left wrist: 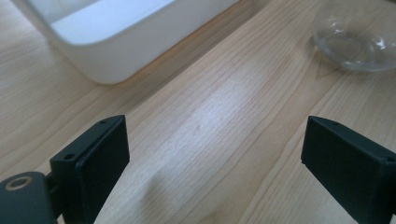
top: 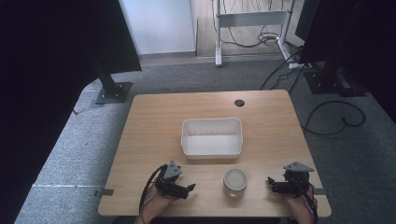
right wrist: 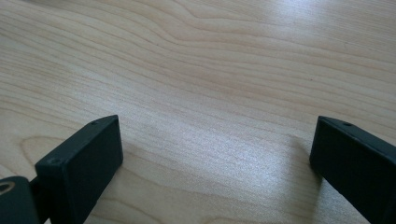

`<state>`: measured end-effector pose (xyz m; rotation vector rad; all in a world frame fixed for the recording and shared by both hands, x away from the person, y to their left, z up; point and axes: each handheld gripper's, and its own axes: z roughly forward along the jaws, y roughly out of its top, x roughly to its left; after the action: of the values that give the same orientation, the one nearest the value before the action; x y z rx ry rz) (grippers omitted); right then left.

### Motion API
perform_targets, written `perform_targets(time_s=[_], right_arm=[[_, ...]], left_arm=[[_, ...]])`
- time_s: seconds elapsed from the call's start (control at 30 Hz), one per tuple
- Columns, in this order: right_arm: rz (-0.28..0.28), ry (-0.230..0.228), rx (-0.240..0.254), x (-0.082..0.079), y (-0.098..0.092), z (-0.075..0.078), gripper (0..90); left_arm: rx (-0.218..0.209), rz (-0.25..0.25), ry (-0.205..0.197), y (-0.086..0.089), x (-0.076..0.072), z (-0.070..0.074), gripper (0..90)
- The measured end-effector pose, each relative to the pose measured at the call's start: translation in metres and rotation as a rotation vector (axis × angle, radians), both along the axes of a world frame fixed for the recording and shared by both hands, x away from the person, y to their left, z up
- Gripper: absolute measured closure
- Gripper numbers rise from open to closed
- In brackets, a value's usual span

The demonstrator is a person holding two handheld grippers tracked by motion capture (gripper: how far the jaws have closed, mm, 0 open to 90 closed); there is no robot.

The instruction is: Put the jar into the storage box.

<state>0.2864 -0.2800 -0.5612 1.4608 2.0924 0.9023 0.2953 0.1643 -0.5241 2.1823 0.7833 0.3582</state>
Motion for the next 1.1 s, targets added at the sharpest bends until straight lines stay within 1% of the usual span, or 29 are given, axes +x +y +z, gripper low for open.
perform_targets(time_s=[0.23,0.3,0.63,0.83,1.1], right_arm=[[0.000,0.000,0.000,0.000,0.000,0.000,2.2],[0.000,0.000,0.000,0.000,0.000,0.000,2.2],[0.000,0.000,0.000,0.000,0.000,0.000,2.2],[0.000,0.000,0.000,0.000,0.000,0.000,2.1],[0.000,0.000,0.000,0.000,0.000,0.000,2.2]], left_arm=[[0.001,-0.028,-0.018,-0.012,-0.001,0.005,7.6],[-0.005,-0.038,-0.022,-0.016,-0.002,0.007,7.6],[-0.009,-0.076,-0.028,-0.030,-0.003,0.011,7.0],[-0.025,-0.096,-0.019,-0.039,-0.003,0.013,5.5],[-0.029,-0.150,-0.015,-0.055,-0.005,0.015,4.2]])
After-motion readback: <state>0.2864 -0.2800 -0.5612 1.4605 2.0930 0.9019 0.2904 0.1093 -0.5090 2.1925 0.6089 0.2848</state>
